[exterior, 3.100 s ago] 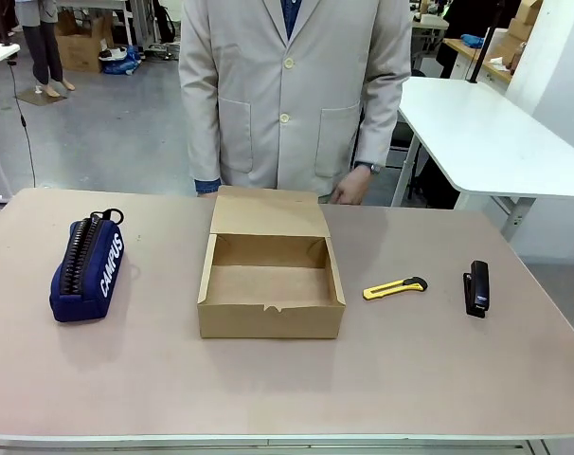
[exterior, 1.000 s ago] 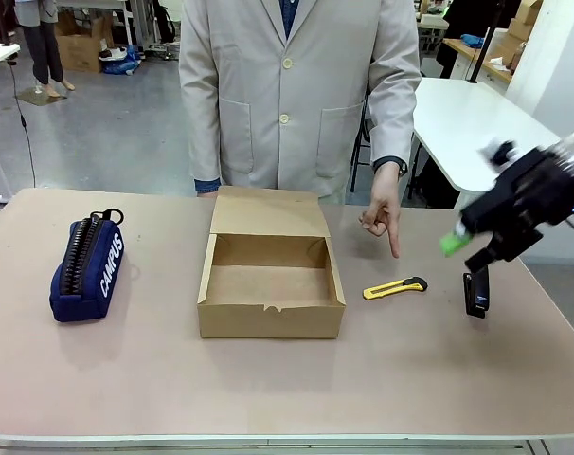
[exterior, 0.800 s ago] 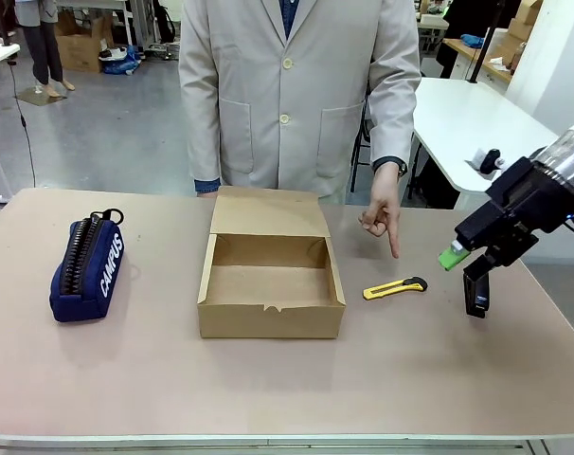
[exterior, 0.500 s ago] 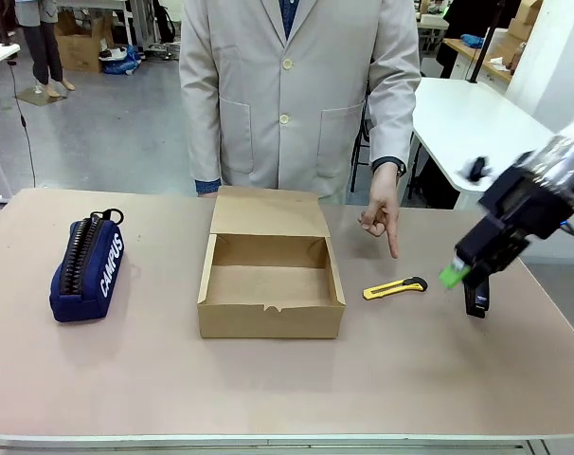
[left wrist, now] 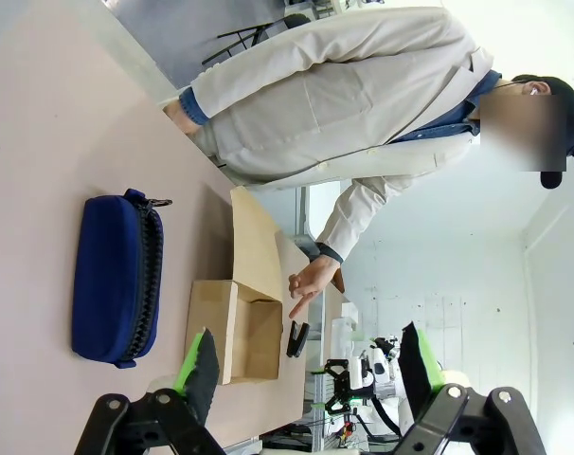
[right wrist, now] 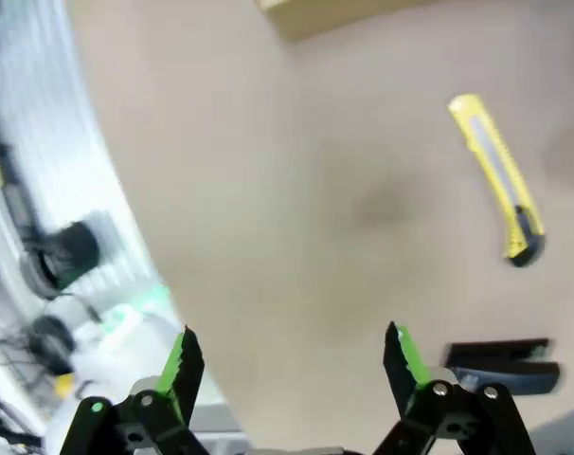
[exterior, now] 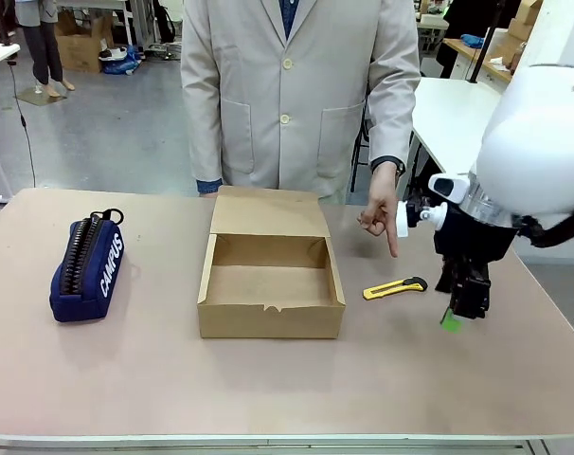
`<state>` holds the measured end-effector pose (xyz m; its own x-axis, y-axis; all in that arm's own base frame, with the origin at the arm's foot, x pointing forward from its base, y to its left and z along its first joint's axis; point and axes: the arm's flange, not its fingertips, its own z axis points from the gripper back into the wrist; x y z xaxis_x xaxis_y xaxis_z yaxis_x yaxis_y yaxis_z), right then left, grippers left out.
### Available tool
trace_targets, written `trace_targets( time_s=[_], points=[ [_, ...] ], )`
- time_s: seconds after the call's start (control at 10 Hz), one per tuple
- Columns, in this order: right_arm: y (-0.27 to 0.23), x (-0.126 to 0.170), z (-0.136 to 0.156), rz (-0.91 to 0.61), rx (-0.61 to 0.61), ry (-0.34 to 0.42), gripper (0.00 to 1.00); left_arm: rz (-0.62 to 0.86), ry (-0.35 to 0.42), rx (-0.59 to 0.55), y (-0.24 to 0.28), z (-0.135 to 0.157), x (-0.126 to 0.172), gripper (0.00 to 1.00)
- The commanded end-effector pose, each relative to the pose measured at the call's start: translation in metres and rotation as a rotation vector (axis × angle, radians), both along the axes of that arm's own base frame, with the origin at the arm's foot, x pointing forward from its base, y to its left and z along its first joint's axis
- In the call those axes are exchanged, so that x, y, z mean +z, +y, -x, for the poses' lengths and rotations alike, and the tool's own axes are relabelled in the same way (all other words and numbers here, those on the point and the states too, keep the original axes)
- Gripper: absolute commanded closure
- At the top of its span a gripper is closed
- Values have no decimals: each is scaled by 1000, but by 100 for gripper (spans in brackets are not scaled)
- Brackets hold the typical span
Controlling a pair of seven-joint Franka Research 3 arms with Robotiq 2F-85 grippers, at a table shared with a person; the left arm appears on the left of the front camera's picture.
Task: Pack the item into the box.
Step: Pick up the item indicated by the person and place it inside the Mailer Box.
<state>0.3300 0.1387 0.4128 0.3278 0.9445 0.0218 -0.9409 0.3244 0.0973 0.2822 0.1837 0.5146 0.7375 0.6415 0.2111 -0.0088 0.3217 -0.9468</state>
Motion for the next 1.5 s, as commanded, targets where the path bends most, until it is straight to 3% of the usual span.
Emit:
trace_targets(
  time_s=[0.0,0.1,0.2,0.4,0.5,0.6,0.7,0.9,1.2,1.4],
  points=[
    [2,4,25,7,-151,-302,0,16,-23,1,-1,-1,2,0],
    [9,10,32,-88,-127,-380,0,16,-23,1,-1,-1,2,0],
    [4,20,-4,-4,-27,-142,0,16,-23,1,-1,-1,2,0],
    [4,20,-4,-4,-27,-142,0,16,-23,1,-1,-1,2,0],
    [12,37,-6,-44,-69,-224,0,16,-23,1,-1,-1,2,0],
    [17,23,-18,23,73,-233,0,16,-23,1,-1,-1,2,0],
    [11,10,-38,46,126,-212,0,16,-23,1,-1,-1,2,0],
    [-20,-24,-83,13,190,-152,0,16,-23,1,-1,-1,2,0],
    [-35,-52,-116,-50,297,-185,0,16,-23,1,-1,-1,2,0],
    [-43,-73,-142,-101,328,-144,0,16,-23,1,-1,-1,2,0]
  ],
)
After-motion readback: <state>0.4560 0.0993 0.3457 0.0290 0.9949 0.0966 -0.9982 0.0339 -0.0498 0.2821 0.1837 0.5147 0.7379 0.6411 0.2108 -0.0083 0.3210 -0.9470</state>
